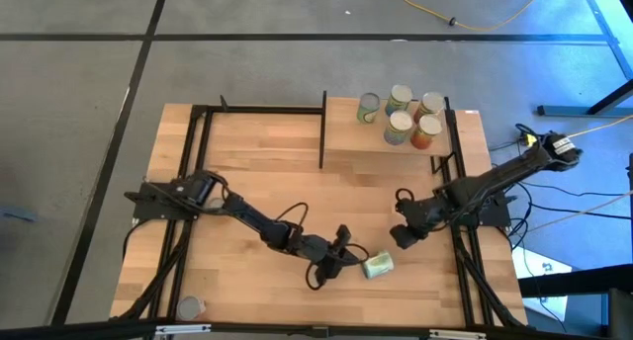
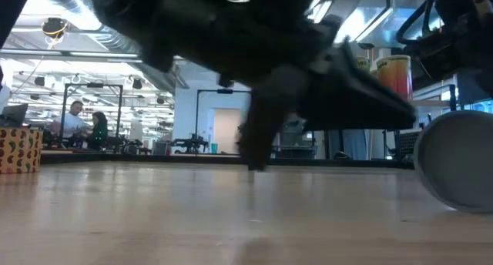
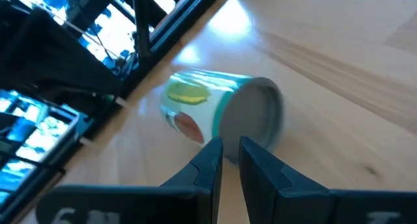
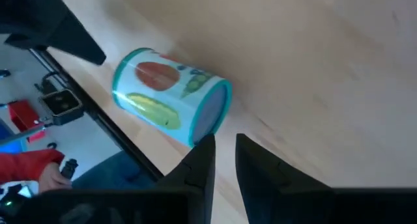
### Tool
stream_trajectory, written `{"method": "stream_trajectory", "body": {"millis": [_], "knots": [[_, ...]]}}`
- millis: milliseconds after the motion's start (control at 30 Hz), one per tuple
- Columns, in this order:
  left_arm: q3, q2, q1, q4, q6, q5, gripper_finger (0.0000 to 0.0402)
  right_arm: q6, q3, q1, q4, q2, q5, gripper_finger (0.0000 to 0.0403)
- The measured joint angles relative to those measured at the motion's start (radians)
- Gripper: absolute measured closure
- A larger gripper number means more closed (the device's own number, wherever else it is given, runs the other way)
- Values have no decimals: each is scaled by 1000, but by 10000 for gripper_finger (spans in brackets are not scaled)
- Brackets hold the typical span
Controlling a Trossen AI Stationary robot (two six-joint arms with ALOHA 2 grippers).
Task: Pick and place cans onto a shelf
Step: Put the white canned good on the shelf
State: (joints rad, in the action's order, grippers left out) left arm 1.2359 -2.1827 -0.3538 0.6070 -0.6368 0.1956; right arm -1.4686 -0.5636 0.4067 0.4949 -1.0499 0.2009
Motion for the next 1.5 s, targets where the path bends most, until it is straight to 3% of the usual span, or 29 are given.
{"method": "stream_trajectory", "body": {"millis": [200,600,967,1267,1500], "knots": [[98,-51,0,-19,-5,4,356,-74,0,37,-26,-45,2,340],[106,-53,-26,-102,-1,-28,356,-202,0,122,-92,-100,10,340],[113,-73,-62,9,69,-166,356,-468,0,263,-195,-196,2,340],[312,-208,-71,16,86,-265,356,-597,0,358,-370,-317,-17,340],[480,-315,-69,4,113,-259,356,-593,0,388,-559,-419,-18,340]]}}
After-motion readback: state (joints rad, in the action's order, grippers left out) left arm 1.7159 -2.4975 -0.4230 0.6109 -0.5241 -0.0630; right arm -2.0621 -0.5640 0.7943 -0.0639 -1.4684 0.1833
